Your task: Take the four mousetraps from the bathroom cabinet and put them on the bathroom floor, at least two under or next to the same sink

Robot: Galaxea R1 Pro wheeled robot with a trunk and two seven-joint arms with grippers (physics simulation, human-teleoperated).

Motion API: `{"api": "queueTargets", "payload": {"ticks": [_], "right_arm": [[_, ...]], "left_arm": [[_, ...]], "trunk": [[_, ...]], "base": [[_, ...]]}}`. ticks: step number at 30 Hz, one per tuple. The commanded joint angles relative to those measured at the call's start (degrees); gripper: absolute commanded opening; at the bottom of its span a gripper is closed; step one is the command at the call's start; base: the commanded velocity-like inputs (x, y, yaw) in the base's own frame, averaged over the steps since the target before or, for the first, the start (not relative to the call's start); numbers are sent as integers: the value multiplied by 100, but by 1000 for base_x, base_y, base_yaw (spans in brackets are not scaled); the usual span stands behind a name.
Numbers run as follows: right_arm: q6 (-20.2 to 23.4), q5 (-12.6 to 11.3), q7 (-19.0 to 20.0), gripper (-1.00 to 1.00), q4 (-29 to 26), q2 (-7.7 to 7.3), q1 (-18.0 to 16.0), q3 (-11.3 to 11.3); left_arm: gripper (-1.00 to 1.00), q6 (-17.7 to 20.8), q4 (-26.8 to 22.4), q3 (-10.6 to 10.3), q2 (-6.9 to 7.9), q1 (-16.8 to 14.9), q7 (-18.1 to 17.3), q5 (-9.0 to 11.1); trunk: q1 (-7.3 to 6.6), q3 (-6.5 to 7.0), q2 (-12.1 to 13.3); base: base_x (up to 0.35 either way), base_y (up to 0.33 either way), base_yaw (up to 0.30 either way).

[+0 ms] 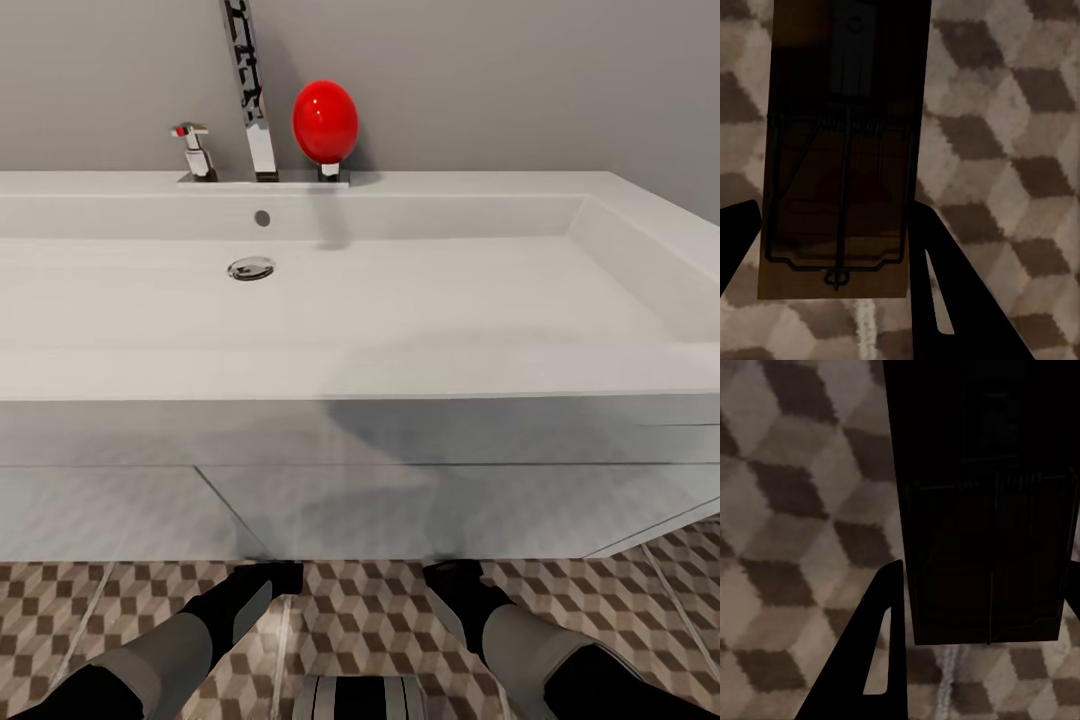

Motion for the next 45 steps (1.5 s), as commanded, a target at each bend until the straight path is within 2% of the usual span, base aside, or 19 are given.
{"api": "queueTargets", "payload": {"ticks": [1, 45], "right_arm": [[73, -7, -6, -100, -125, 2, -410, 106], [43, 7, 25, -100, -147, 11, -410, 122]], "left_arm": [[-100, 33, -12, -26, 3, -80, 31, 62], [-100, -25, 78, 9, 13, -80, 40, 93]], "trunk": [[-1, -3, -1], [-1, -190, -1]], "base": [[0, 0, 10], [0, 0, 18]]}}
